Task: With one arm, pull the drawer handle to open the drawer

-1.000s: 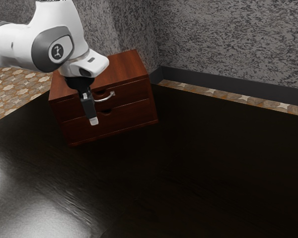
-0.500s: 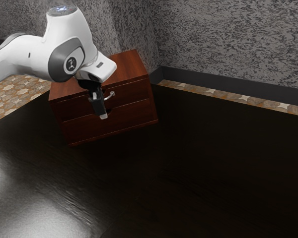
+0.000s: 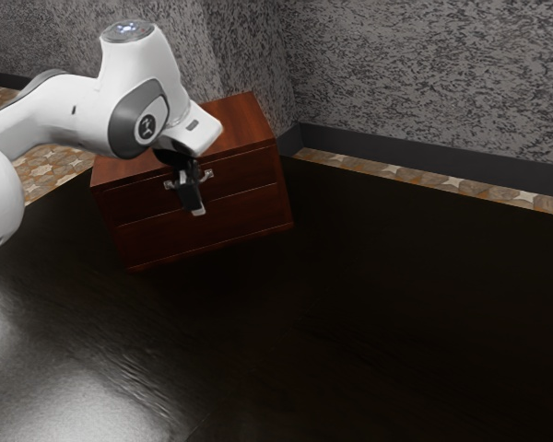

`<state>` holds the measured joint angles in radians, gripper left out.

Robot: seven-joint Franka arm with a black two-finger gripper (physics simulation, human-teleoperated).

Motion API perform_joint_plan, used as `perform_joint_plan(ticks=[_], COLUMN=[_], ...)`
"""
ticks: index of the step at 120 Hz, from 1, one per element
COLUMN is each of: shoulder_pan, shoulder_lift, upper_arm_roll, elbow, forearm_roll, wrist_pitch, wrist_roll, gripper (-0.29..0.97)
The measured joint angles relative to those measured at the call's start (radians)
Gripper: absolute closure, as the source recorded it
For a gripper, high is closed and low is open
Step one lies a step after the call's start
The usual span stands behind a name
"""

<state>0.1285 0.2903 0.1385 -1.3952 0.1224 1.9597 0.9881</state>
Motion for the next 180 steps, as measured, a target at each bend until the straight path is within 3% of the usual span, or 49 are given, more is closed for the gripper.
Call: perform_joint_plan(ticks=[123,180], shoulder_pan=[0.002,-0.008], shoulder_lift=[0.040,0.039], upper_arm_roll=[0.050,0.051], elbow=[0.005,0.002], forearm_roll=[-0.005,-0.009], wrist_pitch=[0.011,0.009], wrist_roll=[0.041,0.037], gripper=[0.00,0.21])
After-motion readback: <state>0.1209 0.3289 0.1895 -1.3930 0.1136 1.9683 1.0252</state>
